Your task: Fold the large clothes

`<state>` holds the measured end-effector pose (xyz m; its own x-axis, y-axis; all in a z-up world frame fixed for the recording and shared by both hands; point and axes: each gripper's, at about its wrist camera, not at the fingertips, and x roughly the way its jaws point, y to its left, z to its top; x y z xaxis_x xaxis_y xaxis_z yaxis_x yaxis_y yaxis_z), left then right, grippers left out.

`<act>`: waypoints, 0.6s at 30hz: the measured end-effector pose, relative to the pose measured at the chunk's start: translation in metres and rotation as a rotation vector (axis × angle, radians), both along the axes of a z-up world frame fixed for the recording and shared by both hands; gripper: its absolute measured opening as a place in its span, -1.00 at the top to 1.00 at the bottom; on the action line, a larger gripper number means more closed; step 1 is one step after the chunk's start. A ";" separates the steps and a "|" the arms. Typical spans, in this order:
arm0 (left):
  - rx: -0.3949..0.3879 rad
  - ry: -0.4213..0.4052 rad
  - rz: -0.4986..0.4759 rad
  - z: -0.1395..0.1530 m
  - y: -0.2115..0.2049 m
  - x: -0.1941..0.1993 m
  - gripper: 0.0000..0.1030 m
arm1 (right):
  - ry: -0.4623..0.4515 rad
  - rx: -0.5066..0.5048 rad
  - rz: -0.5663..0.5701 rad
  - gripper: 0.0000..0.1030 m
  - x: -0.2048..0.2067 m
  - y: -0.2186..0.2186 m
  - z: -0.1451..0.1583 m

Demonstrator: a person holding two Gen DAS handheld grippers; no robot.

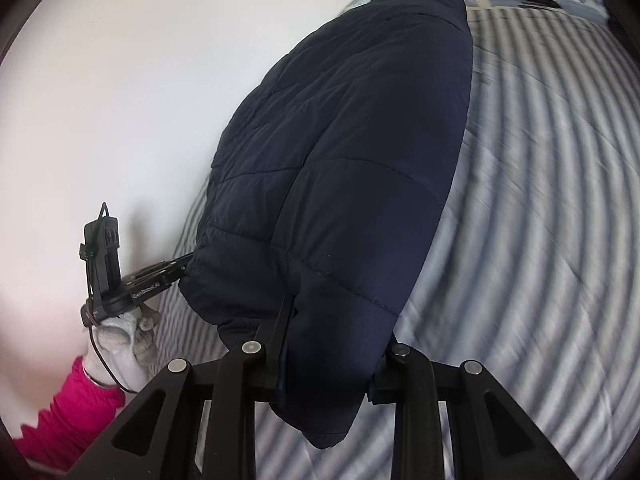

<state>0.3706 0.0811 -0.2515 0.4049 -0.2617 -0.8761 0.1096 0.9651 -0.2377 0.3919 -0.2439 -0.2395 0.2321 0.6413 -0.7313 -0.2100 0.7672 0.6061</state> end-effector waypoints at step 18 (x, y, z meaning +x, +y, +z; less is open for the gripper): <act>-0.621 0.216 0.069 -0.029 0.010 0.007 -0.44 | 0.069 0.011 -0.062 0.42 -0.083 -0.090 -0.006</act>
<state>0.3779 0.0913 -0.2804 0.2711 -0.7242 -0.6340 -0.0605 0.6446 -0.7621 0.3088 -0.3336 -0.2454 0.2209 0.6351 -0.7402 -0.1192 0.7708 0.6258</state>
